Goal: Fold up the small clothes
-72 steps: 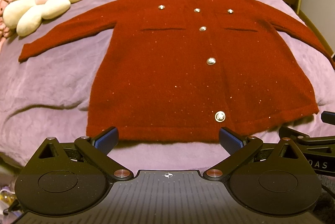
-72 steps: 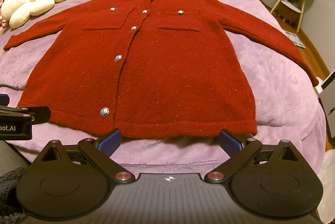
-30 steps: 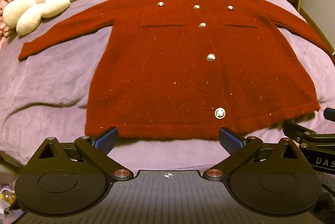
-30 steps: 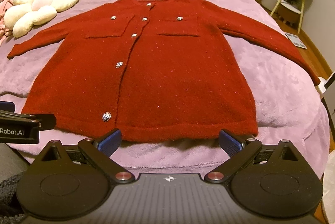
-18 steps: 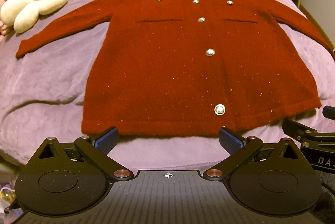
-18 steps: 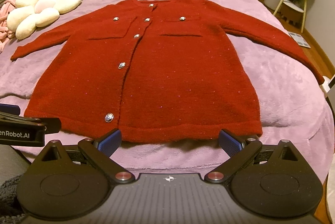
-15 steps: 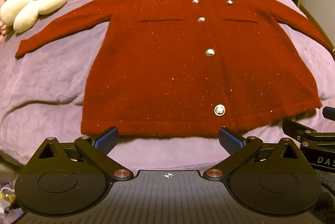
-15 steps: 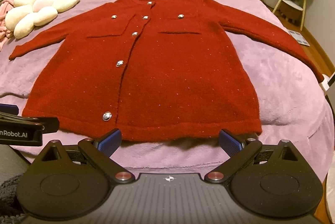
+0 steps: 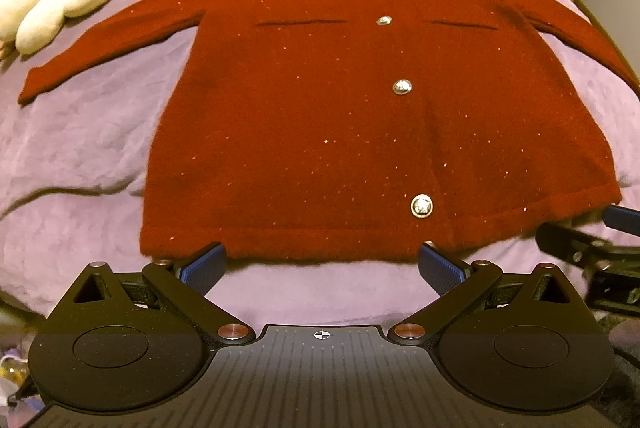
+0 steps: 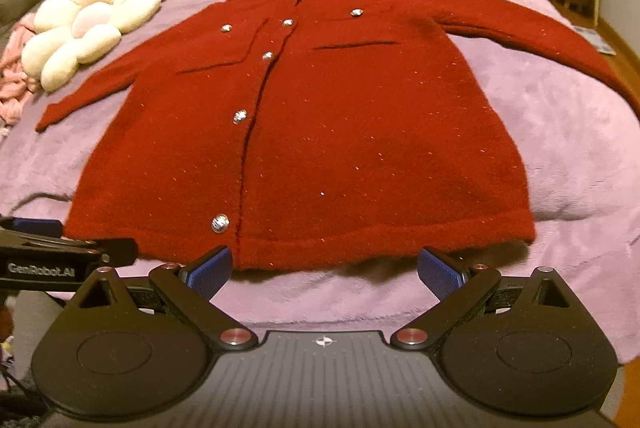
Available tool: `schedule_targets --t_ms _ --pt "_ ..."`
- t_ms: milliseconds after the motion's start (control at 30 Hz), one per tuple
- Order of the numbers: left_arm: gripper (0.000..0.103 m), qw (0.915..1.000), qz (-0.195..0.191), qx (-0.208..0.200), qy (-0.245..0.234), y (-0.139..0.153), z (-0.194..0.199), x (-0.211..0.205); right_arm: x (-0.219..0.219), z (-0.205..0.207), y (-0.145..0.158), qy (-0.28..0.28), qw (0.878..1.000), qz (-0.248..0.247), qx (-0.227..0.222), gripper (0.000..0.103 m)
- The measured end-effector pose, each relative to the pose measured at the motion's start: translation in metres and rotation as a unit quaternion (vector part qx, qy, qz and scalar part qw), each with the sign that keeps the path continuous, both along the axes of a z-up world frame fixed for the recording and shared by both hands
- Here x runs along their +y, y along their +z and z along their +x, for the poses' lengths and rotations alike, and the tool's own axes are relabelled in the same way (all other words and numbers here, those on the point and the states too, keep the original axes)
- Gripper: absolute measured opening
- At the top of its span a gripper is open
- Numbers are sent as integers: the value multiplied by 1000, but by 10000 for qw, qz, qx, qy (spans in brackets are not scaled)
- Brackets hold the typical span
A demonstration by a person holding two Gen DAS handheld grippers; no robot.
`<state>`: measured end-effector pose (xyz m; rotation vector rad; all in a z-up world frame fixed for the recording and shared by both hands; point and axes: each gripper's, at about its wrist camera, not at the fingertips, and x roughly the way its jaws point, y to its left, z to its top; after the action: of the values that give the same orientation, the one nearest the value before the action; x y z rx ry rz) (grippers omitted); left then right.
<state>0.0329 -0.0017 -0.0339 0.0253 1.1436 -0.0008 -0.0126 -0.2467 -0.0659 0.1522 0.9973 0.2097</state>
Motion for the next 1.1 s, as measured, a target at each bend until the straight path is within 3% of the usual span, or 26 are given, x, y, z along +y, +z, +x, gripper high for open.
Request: schedule_targets --t_ms 133,267,333,467,567,633,733,867,933,1000,1067,1100 --pt "103 9997 -221 -131 20 -4 20 4 -39 23 -1 -410 9968 569 -377 89" --pt "103 9981 -486 -372 22 -11 56 7 -118 63 -6 -1637 9777 974 -884 71" --pt "103 9970 -503 -578 104 -15 77 7 -167 81 -13 -2387 9560 1360 -1032 58" --pt "103 9933 -446 -1044 238 -25 123 2 -266 109 -40 -3876 8892 2143 -1144 55" --pt "103 9935 -399 -983 402 -42 155 0 -321 122 -69 -4725 8309 2768 -988 55" --pt "103 9941 -460 -857 480 -54 169 1 -345 128 -88 -5046 7983 3142 -970 55" --pt "103 9936 -558 -687 702 -70 178 5 -364 132 -106 -5334 7629 3475 -1126 55" --pt "103 9919 -660 -843 682 -76 173 9 -371 152 -117 -5439 7638 3279 -1150 46" --pt "103 9913 -736 -890 624 -77 171 14 -375 159 -123 -5531 7569 3286 -1151 34" --pt "103 9911 -788 -913 567 -77 169 16 -375 164 -130 -5546 7595 3202 -1140 21" --pt "103 9908 -822 -937 524 -77 168 17 -375 175 -119 -5405 7872 2764 -1085 16" --pt "103 9907 -807 -975 491 -77 166 17 -368 183 -106 -5261 8124 2265 -1091 14"
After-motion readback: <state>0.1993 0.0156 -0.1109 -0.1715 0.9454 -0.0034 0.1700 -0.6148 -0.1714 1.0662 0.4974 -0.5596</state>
